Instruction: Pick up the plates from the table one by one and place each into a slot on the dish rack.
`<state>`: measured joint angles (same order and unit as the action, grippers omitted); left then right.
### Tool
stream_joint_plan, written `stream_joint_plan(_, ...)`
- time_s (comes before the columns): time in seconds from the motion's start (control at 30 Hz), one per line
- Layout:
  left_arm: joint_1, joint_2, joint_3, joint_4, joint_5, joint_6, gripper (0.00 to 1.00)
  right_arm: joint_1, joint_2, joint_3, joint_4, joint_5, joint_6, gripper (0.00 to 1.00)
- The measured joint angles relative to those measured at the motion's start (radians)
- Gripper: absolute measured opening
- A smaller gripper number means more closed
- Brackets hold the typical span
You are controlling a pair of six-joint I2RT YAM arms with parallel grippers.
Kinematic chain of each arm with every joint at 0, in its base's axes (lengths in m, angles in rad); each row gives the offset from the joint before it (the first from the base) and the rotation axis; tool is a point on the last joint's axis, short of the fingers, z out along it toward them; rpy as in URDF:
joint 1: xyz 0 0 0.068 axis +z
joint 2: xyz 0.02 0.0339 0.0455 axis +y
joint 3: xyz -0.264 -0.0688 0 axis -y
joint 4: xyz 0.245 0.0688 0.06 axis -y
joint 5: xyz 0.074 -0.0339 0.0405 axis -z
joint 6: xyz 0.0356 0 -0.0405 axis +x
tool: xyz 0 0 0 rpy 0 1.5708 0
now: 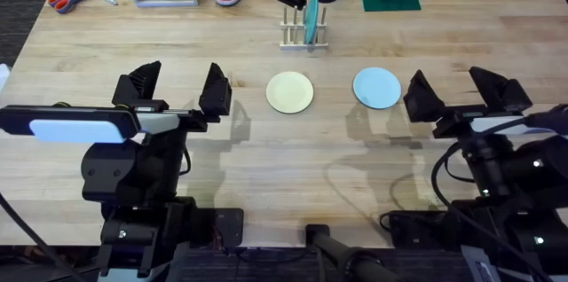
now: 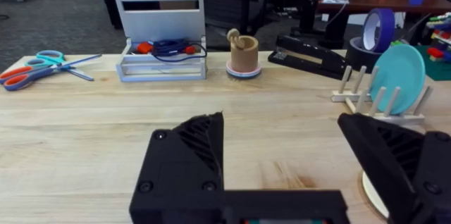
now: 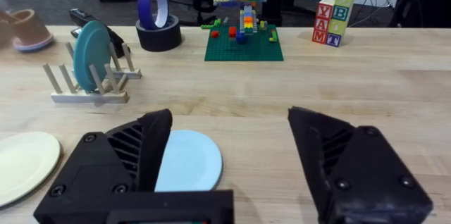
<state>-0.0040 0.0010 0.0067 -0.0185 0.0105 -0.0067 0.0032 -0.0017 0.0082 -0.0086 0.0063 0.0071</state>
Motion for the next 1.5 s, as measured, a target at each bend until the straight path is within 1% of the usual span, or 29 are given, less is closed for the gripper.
stream_joint_plan(0.33, 0.000, 0.000, 0.000, 0.003, 0.000, 0.000, 0.993, 0.000, 0.000, 0.000, 0.001, 0.000, 0.000, 0.995)
stream_joint_plan(0.53, 0.000, 0.000, 0.005, -0.001, 0.000, 0.000, 0.993, 0.000, 0.000, -0.001, 0.067, 0.000, 0.000, 0.995)
stream_joint_plan(0.63, 0.000, 0.000, 0.034, -0.019, 0.000, 0.000, 0.992, 0.000, 0.000, 0.000, 0.092, 0.000, 0.000, 0.995)
stream_joint_plan(0.7, 0.000, 0.000, 0.075, -0.047, 0.000, 0.000, 0.993, 0.000, 0.000, 0.005, 0.088, 0.000, 0.000, 0.995)
stream_joint_plan(0.8, 0.000, 0.009, 0.162, -0.108, 0.000, 0.000, 0.993, 0.000, 0.002, 0.047, 0.052, 0.000, 0.000, 0.993)
stream_joint_plan(0.9, 0.000, 0.058, 0.262, -0.171, 0.000, 0.000, 0.993, 0.000, 0.020, 0.133, -0.009, 0.000, 0.000, 0.995)
stream_joint_plan(1.03, 0.000, 0.184, 0.416, -0.292, 0.000, 0.000, 0.992, 0.000, 0.097, 0.275, -0.093, 0.000, 0.000, 0.995)
stream_joint_plan(1.2, 0.000, 0.397, 0.634, -0.552, 0.000, 0.002, 0.990, 0.000, 0.266, 0.467, -0.270, 0.000, 0.000, 0.995)
stream_joint_plan(1.3, 0.000, 0.541, 0.778, -0.713, 0.000, 0.003, 0.991, 0.000, 0.392, 0.588, -0.390, 0.000, 0.001, 0.995)
stream_joint_plan(1.4, 0.000, 0.667, 0.898, -0.830, 0.000, 0.003, 0.991, 0.000, 0.512, 0.696, -0.473, 0.000, 0.001, 0.995)
stream_joint_plan(1.5, 0.000, 0.778, 0.988, -0.909, 0.000, 0.003, 0.991, 0.000, 0.613, 0.780, -0.539, 0.000, 0.000, 0.995)
